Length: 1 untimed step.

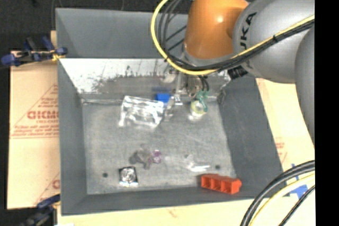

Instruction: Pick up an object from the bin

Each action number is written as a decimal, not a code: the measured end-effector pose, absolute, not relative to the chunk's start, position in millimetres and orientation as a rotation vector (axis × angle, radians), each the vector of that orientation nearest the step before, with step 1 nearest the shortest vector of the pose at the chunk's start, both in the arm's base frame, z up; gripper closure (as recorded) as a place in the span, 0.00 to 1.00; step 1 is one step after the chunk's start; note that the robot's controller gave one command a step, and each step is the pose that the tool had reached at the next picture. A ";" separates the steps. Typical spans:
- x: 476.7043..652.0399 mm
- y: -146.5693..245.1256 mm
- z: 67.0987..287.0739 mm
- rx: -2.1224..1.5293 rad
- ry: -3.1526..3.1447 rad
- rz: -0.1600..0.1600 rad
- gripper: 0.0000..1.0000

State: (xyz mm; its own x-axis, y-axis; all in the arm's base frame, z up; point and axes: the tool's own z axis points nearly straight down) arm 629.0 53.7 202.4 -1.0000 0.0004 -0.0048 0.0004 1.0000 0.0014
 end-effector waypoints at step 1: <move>619.4 68.9 113.5 -0.066 3.131 -0.002 0.00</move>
Offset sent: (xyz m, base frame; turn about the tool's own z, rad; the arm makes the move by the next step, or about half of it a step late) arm -0.0174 0.0237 -0.1324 -0.0588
